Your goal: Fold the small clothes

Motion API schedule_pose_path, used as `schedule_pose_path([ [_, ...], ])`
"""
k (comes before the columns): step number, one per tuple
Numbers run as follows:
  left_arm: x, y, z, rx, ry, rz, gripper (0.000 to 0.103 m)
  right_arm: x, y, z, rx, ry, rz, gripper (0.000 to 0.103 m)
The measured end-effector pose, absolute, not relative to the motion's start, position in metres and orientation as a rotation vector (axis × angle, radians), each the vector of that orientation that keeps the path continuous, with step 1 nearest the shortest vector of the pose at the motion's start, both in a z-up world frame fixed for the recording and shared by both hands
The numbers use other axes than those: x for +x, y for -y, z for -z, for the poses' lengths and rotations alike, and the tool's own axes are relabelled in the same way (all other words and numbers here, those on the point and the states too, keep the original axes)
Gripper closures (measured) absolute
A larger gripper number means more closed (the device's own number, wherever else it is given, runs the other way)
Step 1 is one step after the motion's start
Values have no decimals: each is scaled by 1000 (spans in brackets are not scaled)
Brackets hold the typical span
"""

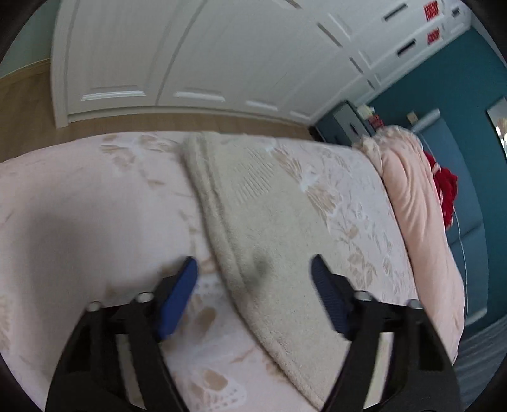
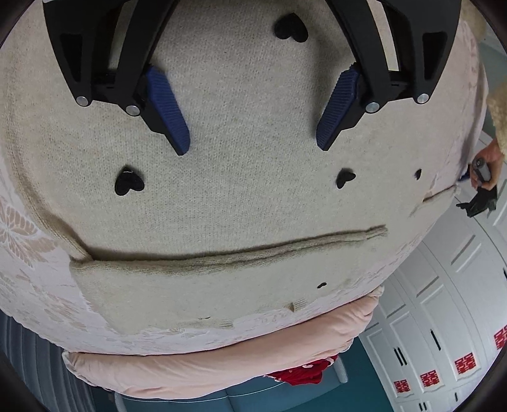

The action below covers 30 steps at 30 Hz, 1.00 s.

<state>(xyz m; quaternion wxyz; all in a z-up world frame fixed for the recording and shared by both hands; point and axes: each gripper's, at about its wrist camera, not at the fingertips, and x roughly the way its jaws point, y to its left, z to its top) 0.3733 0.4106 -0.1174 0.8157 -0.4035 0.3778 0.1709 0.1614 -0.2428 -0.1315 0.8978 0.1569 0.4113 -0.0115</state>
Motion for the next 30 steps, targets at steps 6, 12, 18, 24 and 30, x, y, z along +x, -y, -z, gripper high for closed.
schedule_pose_path([
  [6,377,-374,70,-837,-713,-230,94,162,243,134,327,-849,11,17],
  [12,367,-225,-40,-638,-628,176,94,160,248,134,354,-837,-8,16],
  [18,320,-26,-37,-504,-733,533,86,158,250,131,367,-831,-13,16],
  [24,280,21,98,-650,-1063,451,46,152,272,111,469,-819,25,16],
  [30,290,-60,116,-852,-981,251,24,191,303,74,479,-787,43,16],
])
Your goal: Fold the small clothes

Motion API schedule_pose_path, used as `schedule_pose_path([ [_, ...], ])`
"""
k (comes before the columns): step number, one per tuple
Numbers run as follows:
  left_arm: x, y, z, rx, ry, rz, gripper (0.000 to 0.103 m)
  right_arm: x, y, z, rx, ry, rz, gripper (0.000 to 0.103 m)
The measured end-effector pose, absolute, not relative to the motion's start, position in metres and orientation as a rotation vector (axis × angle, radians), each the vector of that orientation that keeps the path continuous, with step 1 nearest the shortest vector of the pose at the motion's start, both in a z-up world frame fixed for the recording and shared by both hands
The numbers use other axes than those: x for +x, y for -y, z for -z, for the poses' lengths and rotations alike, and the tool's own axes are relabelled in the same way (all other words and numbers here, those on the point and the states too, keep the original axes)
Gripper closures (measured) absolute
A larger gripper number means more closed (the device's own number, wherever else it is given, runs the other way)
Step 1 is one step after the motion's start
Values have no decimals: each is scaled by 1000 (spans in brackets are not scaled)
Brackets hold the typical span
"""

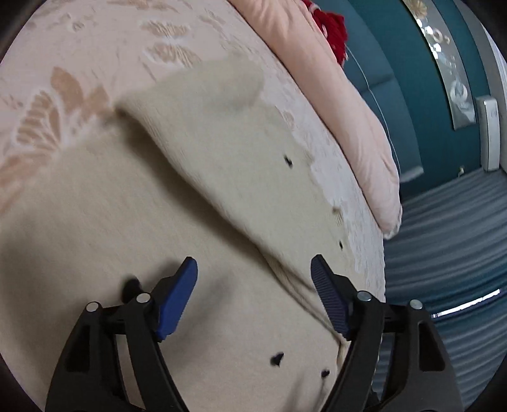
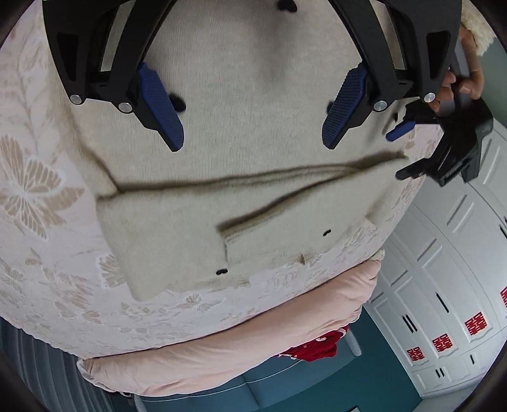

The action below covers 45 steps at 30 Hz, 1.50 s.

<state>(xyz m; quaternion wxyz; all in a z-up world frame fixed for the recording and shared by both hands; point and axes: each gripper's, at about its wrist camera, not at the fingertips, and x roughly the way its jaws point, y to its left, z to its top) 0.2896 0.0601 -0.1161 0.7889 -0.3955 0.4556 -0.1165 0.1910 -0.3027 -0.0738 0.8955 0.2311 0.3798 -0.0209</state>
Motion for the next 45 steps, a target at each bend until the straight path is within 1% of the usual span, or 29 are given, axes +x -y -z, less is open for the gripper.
schedule_pose_path([
  [2,305,-80,112,-873,-936,201,19,219,316,72,529,-795,58,16],
  [5,324,-102,122,-990,-937,140,20,257,336,91,655,-836,166,17],
  [6,325,-108,126,-1059,-914,136,22,266,341,97,686,-836,191,24],
  [7,325,-113,128,-1105,-886,130,25,276,343,102,714,-834,189,29],
  [8,325,-118,126,-1134,-856,120,30,284,343,106,727,-836,184,35],
  [10,324,-123,121,-1137,-797,103,31,300,334,113,720,-856,169,59],
  [11,326,-127,120,-1122,-791,109,34,309,328,117,717,-876,149,92],
  [12,329,-125,121,-1101,-806,115,40,317,322,120,725,-905,121,94],
  [13,336,-120,124,-1072,-837,122,46,321,317,115,733,-901,119,95],
  [14,342,-116,128,-1046,-876,121,70,322,315,100,760,-847,71,95],
  [15,345,-115,129,-1040,-900,126,91,319,314,77,783,-767,10,96],
  [16,345,-115,123,-1037,-878,136,93,312,311,49,780,-680,-36,96],
  [18,337,-121,105,-994,-776,112,93,286,312,-7,701,-497,-108,97],
  [19,332,-122,101,-974,-746,101,90,270,315,-21,638,-432,-87,97],
  [20,329,-119,104,-962,-743,101,89,259,322,-20,581,-421,-42,97],
  [21,330,-113,111,-930,-778,95,89,258,332,-2,525,-483,38,97],
  [22,330,-106,121,-892,-823,80,89,263,344,30,498,-598,122,97],
  [24,326,-96,139,-811,-865,41,90,264,372,101,595,-838,214,97],
  [25,322,-95,145,-797,-851,35,90,253,381,114,674,-836,202,97],
  [28,314,-89,148,-708,-800,30,91,228,387,106,734,-728,180,98],
  [30,313,-83,147,-653,-786,23,91,229,388,114,729,-762,189,97],
  [32,314,-84,149,-651,-774,26,90,226,394,114,876,-732,143,97],
  [36,310,-86,155,-666,-744,46,90,231,388,80,854,-654,112,97],
  [38,308,-86,155,-665,-739,49,90,234,392,95,786,-731,181,97],
  [39,308,-86,155,-663,-736,50,90,237,395,117,769,-812,221,98],
  [40,309,-86,156,-663,-734,53,90,235,397,135,770,-841,205,100],
  [41,309,-86,156,-665,-732,55,90,227,399,135,778,-788,180,98],
  [44,307,-86,158,-669,-721,60,90,206,390,103,726,-721,235,84],
  [45,306,-87,158,-671,-715,61,90,200,382,89,670,-689,260,84],
])
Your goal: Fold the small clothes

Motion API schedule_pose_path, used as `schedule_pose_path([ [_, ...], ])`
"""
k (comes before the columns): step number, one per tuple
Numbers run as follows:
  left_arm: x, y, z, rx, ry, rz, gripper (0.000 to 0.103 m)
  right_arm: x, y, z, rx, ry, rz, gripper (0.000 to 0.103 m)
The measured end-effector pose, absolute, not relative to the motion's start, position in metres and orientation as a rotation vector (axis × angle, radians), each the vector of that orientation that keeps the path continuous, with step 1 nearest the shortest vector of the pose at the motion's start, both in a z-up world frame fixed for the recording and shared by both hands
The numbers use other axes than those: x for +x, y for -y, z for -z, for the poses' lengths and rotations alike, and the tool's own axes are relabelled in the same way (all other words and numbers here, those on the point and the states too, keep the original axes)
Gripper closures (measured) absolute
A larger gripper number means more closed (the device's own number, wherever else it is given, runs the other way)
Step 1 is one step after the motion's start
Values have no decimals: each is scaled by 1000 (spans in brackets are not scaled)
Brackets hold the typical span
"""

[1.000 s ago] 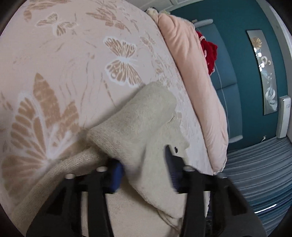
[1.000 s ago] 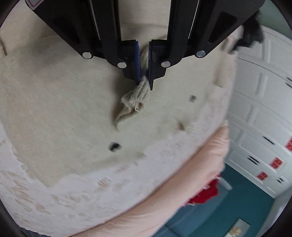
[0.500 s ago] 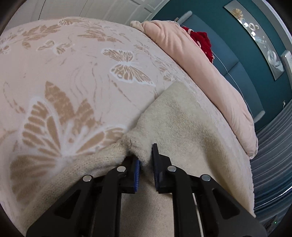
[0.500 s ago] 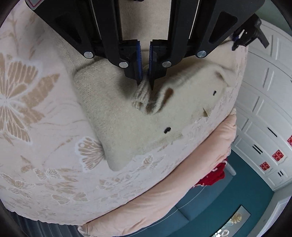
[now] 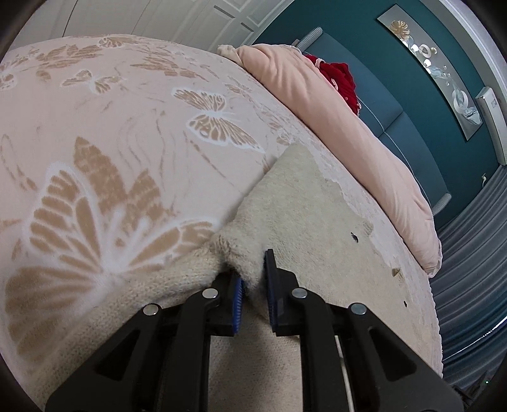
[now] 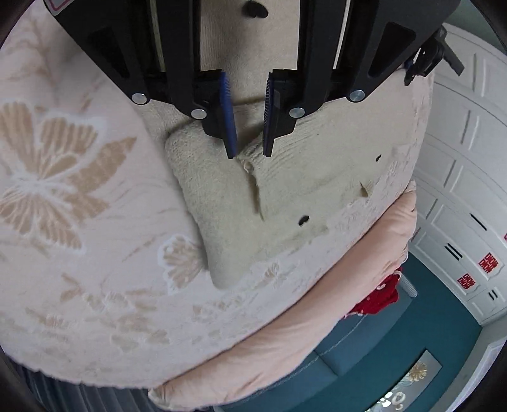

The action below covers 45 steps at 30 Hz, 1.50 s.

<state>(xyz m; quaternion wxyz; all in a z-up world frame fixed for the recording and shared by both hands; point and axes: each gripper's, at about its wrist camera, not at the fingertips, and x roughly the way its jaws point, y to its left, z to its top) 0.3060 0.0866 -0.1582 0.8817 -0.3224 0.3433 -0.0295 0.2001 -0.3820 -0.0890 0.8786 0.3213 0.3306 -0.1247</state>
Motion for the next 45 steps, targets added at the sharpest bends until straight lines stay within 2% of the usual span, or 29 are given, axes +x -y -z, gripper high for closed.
schedule_pose_path([
  [2,304,-86,159,-672,-702,61,90,200,354,59,496,-651,301,83],
  [4,303,-86,160,-673,-696,61,90,220,319,39,448,-636,178,83],
  [7,303,-85,159,-676,-694,63,90,287,245,33,472,-758,-184,83],
  [11,303,-87,160,-691,-688,73,90,377,139,53,372,-888,-406,83],
  [16,302,-86,163,-689,-673,80,90,461,71,102,302,-1073,-405,84],
  [17,302,-86,164,-690,-669,84,90,473,70,111,268,-1093,-353,91],
  [18,302,-86,165,-691,-667,87,90,478,69,117,235,-1090,-306,102],
  [21,302,-85,166,-685,-660,91,90,495,99,114,289,-1033,-251,103],
  [22,302,-85,166,-684,-660,91,90,493,110,105,318,-1000,-221,102],
  [23,302,-84,166,-683,-661,91,90,485,123,94,345,-958,-200,89],
  [27,302,-83,165,-679,-662,88,90,408,175,67,366,-854,-272,88],
  [31,304,-83,164,-676,-665,84,90,314,263,97,369,-903,-94,88],
  [32,304,-83,164,-674,-667,83,90,296,292,107,373,-915,3,103],
  [35,305,-81,163,-663,-672,74,90,241,370,113,557,-847,159,103],
  [37,308,-79,163,-658,-674,68,90,220,389,103,614,-808,215,88],
  [40,309,-80,164,-660,-674,67,90,220,390,102,547,-815,210,88],
  [41,309,-80,164,-659,-675,67,90,227,389,113,501,-868,228,89],
  [42,310,-80,164,-660,-677,66,90,229,390,124,480,-904,246,97],
  [43,310,-81,164,-662,-680,67,90,222,390,123,488,-878,249,97],
  [45,311,-83,162,-679,-689,74,89,203,389,109,532,-848,243,87],
])
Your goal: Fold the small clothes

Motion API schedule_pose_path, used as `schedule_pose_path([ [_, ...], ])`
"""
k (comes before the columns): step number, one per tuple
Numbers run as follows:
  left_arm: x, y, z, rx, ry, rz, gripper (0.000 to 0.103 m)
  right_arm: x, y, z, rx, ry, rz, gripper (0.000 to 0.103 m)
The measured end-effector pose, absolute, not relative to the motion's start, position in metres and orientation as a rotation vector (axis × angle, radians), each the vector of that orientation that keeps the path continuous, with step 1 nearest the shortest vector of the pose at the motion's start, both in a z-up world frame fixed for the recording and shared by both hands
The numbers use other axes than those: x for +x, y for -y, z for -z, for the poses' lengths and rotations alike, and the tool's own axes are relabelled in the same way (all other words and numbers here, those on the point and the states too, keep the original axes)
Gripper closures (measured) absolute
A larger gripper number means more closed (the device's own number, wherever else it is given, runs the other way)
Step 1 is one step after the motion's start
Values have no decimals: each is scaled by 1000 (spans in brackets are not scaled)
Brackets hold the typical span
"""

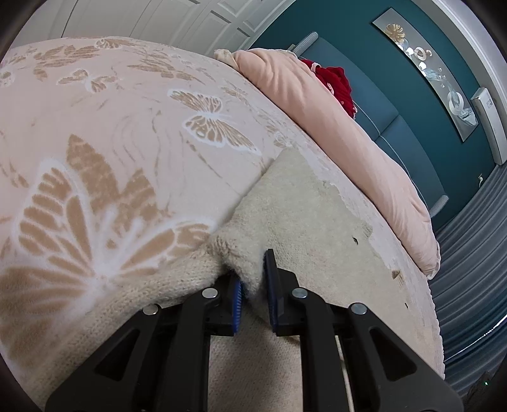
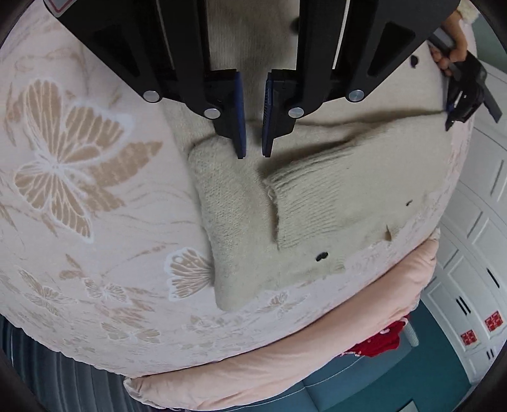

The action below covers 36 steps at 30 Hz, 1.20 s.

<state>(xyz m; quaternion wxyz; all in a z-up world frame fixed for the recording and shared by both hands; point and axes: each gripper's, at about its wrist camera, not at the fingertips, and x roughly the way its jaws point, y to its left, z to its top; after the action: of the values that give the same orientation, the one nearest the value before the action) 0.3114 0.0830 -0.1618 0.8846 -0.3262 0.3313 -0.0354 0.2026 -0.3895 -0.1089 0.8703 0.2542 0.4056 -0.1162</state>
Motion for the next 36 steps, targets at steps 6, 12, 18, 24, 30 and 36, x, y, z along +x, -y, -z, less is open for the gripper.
schedule_pose_path([
  [6,276,-106,136,-730,-786,194,60,83,381,74,602,-813,217,44],
  [12,140,-173,105,-733,-880,191,5,-35,362,92,605,-979,207,39],
  [18,50,-217,121,-837,-986,180,5,-72,343,116,772,-1013,132,37],
  [24,56,-193,123,-758,-988,194,5,-55,337,127,948,-941,107,29],
  [30,87,-158,125,-735,-986,262,5,-20,324,126,926,-925,65,25],
  [36,117,-131,127,-721,-1052,279,12,2,320,129,924,-913,69,52],
])
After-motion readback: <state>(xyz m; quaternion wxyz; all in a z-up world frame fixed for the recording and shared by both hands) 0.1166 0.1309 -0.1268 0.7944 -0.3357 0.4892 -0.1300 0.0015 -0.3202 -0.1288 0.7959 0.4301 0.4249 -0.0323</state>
